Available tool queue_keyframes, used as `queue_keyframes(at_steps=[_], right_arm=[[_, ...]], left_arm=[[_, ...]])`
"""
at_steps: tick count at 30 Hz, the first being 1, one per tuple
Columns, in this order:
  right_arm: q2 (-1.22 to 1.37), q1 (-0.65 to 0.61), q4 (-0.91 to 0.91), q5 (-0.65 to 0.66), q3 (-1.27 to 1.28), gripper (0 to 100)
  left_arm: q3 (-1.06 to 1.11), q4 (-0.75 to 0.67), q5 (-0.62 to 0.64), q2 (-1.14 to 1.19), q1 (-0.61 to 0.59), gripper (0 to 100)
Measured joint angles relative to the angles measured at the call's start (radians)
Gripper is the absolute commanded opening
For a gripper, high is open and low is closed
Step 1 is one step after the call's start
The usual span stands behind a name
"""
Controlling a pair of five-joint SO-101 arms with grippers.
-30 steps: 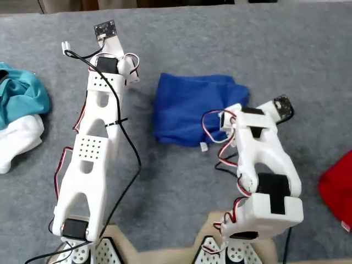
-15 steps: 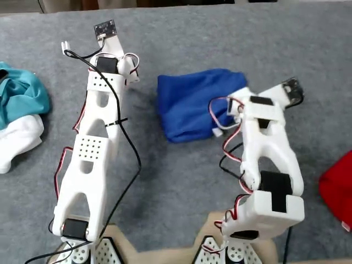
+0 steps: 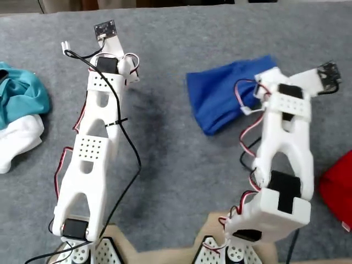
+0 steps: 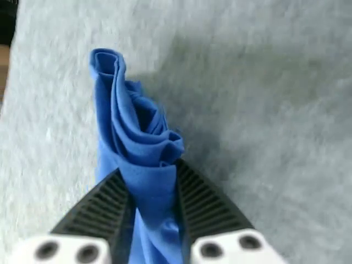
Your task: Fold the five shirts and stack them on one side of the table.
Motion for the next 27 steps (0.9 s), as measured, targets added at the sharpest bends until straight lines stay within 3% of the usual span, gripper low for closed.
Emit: queue_keyframes(at_steps=[27], right_arm=[[-0.029, 0.766, 0.21, 0.342, -0.18, 0.5]], left_arm=[[0.0, 0.0, -0.017, 0.021, 0.006, 2]])
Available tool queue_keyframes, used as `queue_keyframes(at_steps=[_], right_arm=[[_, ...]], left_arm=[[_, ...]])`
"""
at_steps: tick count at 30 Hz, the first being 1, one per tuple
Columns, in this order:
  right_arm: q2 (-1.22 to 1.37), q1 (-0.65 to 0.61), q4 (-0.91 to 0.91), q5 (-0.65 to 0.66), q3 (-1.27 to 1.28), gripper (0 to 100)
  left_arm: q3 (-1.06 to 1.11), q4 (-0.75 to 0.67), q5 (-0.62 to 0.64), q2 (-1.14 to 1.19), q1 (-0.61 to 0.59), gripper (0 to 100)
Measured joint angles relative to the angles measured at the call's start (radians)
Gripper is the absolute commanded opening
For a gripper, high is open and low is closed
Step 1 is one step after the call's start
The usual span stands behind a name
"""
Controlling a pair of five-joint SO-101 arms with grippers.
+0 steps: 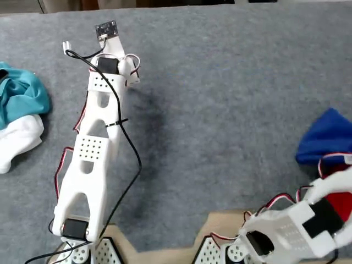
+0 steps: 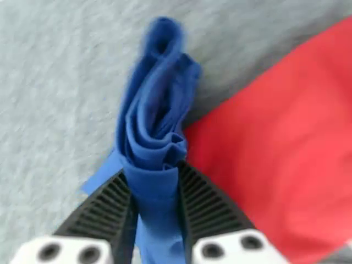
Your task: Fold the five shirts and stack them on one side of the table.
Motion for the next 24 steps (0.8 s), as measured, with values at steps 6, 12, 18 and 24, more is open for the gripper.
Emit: queue_keyframes(at_steps=[6, 12, 18, 24], right_arm=[[-0.005, 0.138, 0.021, 0.058, 0.0, 0.5], [-0.005, 0.229, 0.077, 0.101, 0.0, 0.5], [-0.005, 0.262, 0.081, 0.11, 0.0, 0.5], [-0.005, 0.275, 0.087, 0.164, 0.0, 1.0]], left_arm=[[0.0, 0.0, 0.0, 0.012, 0.011, 2], [0.0, 0.0, 0.0, 0.012, 0.011, 2], [0.0, 0.0, 0.0, 0.012, 0.011, 2], [0.0, 0.0, 0.0, 0.012, 0.011, 2]])
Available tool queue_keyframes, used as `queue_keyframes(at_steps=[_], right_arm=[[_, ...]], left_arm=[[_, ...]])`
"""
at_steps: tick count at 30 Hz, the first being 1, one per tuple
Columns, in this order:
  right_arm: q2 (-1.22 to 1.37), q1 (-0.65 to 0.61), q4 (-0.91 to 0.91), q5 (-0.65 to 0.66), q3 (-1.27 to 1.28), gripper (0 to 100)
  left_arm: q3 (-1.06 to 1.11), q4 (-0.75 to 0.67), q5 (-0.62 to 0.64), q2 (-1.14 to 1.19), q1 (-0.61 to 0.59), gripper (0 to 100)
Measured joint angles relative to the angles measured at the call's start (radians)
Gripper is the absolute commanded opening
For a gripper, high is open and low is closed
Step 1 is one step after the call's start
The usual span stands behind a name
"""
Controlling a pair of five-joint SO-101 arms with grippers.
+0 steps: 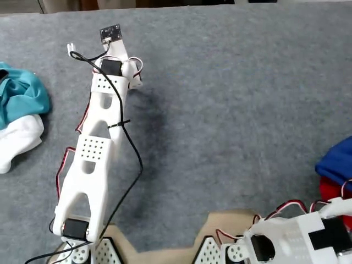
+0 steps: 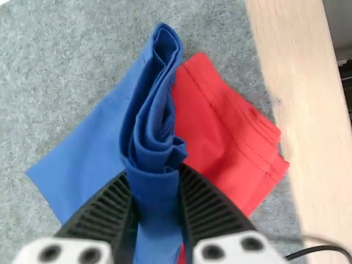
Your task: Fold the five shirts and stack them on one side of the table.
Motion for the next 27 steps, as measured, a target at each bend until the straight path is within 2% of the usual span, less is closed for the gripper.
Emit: queue_keyframes(at_steps=[9, 14, 21, 24, 27], right_arm=[[0.0, 0.015, 0.081, 0.055, -0.005, 23.5], [-0.002, 0.06, 0.084, 0.055, -0.005, 29.8], [-0.005, 0.087, 0.084, 0.055, -0.005, 28.8], [-0.044, 0.051, 0.084, 0.055, -0.005, 19.7], [-0.087, -0.054, 0.084, 0.061, -0.005, 6.2]], left_arm=[[0.0, 0.0, 0.0, 0.0, 0.0, 2], [0.0, 0.0, 0.0, 0.0, 0.0, 2], [0.0, 0.0, 0.0, 0.0, 0.0, 2], [0.0, 0.0, 0.0, 0.0, 0.0, 2], [0.0, 0.0, 0.0, 0.0, 0.0, 2]])
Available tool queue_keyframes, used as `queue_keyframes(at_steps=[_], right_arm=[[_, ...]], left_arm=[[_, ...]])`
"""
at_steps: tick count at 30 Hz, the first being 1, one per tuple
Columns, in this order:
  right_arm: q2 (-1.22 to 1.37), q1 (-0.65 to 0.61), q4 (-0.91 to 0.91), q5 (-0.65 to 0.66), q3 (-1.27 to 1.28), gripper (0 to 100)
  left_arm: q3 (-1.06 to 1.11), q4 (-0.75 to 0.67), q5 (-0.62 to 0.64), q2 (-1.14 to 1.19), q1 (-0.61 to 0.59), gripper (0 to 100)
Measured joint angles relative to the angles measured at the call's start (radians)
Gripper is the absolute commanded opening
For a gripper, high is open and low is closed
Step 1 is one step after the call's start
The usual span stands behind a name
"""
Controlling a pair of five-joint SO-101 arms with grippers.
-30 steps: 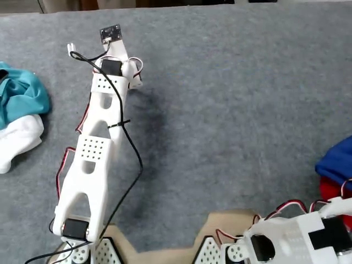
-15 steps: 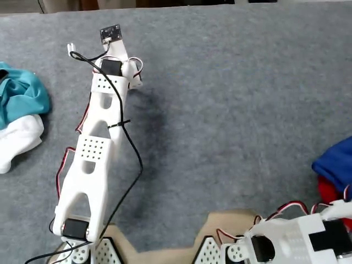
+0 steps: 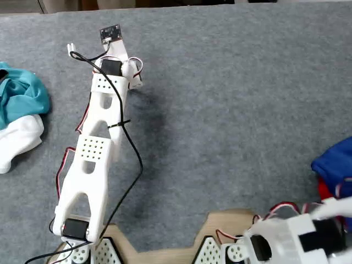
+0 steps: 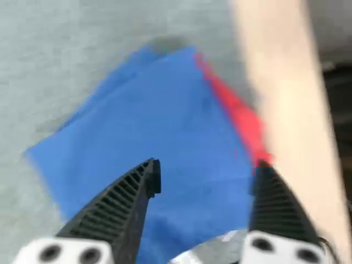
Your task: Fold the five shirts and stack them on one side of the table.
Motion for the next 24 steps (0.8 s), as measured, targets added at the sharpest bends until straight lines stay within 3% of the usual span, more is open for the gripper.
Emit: queue_keyframes(at_steps=[2, 6, 13, 17, 20, 24], right_arm=[[-0.018, -0.091, 0.0, 0.0, 0.0, 0.2], [-0.023, -0.302, -0.031, 0.003, 0.0, 0.5], [0.14, -0.72, -0.351, 0.132, -0.002, 0.5], [0.292, -0.931, -0.416, 0.189, -0.002, 0.6], [0.391, -1.019, -0.454, 0.239, -0.028, 0.6], [0.509, -1.037, -0.52, 0.385, -0.123, 0.6]], left_arm=[[0.0, 0.002, 0.0, 0.0, 0.002, 2], [0.0, 0.02, 0.0, 0.0, 0.012, 2], [0.0, 0.144, -0.028, -0.081, -0.008, 2], [0.0, 0.235, -0.044, -0.155, -0.058, 2], [0.0, 0.272, -0.091, -0.158, -0.117, 2], [0.002, 0.279, -0.132, -0.221, -0.221, 2]])
